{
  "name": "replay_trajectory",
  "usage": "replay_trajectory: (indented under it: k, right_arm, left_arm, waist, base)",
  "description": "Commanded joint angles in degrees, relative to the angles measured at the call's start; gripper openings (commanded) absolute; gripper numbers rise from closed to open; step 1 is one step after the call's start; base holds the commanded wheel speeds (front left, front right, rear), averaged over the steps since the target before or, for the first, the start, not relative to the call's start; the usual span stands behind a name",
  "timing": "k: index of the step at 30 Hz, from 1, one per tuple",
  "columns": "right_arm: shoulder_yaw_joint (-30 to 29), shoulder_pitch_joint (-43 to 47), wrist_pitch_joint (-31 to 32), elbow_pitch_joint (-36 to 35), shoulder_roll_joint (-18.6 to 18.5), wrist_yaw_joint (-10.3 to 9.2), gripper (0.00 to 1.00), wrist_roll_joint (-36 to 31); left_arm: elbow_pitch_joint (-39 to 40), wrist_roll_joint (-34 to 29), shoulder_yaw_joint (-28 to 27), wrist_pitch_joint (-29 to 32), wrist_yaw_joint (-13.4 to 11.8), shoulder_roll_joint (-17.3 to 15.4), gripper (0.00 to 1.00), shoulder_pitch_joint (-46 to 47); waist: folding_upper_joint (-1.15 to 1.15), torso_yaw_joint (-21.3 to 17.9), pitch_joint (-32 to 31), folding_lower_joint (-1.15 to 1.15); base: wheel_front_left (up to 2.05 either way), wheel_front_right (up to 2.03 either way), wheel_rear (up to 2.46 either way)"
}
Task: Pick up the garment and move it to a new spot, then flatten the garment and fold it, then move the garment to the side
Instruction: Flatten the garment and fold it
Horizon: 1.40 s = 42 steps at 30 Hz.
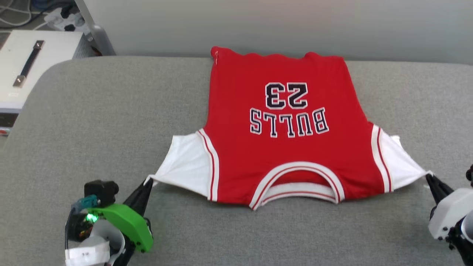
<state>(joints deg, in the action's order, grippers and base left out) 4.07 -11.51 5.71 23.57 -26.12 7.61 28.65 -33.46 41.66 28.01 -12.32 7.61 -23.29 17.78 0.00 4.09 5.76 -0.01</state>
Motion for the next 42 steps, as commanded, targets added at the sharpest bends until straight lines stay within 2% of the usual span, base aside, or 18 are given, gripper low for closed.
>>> replay_trajectory:
  k: [1,12,19,20,21,22,31,37,42]
  right_arm:
    - [-0.4,2.7,2.0,-1.3,-0.5,-0.12,0.0,1.2]
    - [-6.6,19.3,19.4,-16.7,0.4,-0.12,0.0,5.1]
    - [-10.0,23.3,25.9,-23.2,1.9,-0.12,0.0,3.7]
    - [-10.0,23.3,26.5,-24.1,1.7,-0.12,0.11,2.9]
    - [-10.1,23.2,26.7,-24.8,1.5,-0.12,0.76,2.3]
    - [-10.4,23.0,27.3,-25.3,1.5,-0.12,1.0,2.0]
    - [-14.1,16.4,34.2,-33.3,-0.7,-0.12,1.0,4.3]
    - [-14.9,3.8,45.7,-37.9,-3.7,-0.12,1.0,6.0]
    - [-13.5,-9.6,56.2,-36.4,-5.3,-0.12,1.0,6.2]
  left_arm:
    - [0.4,0.7,0.0,0.4,-0.2,-1.0,0.0,-2.5]
    - [11.0,4.9,-0.2,6.3,-1.8,-6.0,0.0,-14.7]
    - [19.6,3.6,3.2,10.2,-1.3,-8.6,0.0,-16.3]
    - [20.8,3.7,3.6,10.9,-1.2,-8.7,0.0,-16.2]
    - [21.7,3.8,3.9,11.4,-1.1,-8.8,0.0,-16.1]
    - [22.8,4.1,4.1,11.9,-1.0,-8.9,0.0,-15.9]
    - [30.9,3.1,6.6,17.5,-1.0,-10.4,0.0,-12.9]
    - [37.6,2.7,6.8,20.9,-3.3,-9.5,0.0,-9.7]
    - [42.1,2.7,6.6,22.2,-4.7,-8.7,0.0,-7.9]
  waist:
    - [0.0,-0.1,-4.6,0.01]
    - [0.0,0.3,-6.5,0.01]
    - [0.0,1.1,-5.1,0.01]
    - [0.0,1.3,-4.8,0.01]
    - [0.0,1.4,-4.5,0.01]
    - [0.0,1.6,-4.1,0.01]
    - [0.0,4.0,3.7,0.01]
    - [0.0,7.0,12.6,0.01]
    - [0.0,10.1,19.3,0.01]
  base:
    - [0.0,0.0,0.0]
    - [0.0,0.0,0.0]
    - [0.0,0.0,0.0]
    - [0.0,0.0,0.0]
    - [0.0,0.0,0.0]
    - [0.0,0.0,0.0]
    - [0.0,0.0,0.0]
    - [0.0,0.0,0.0]
    - [0.0,0.0,0.0]
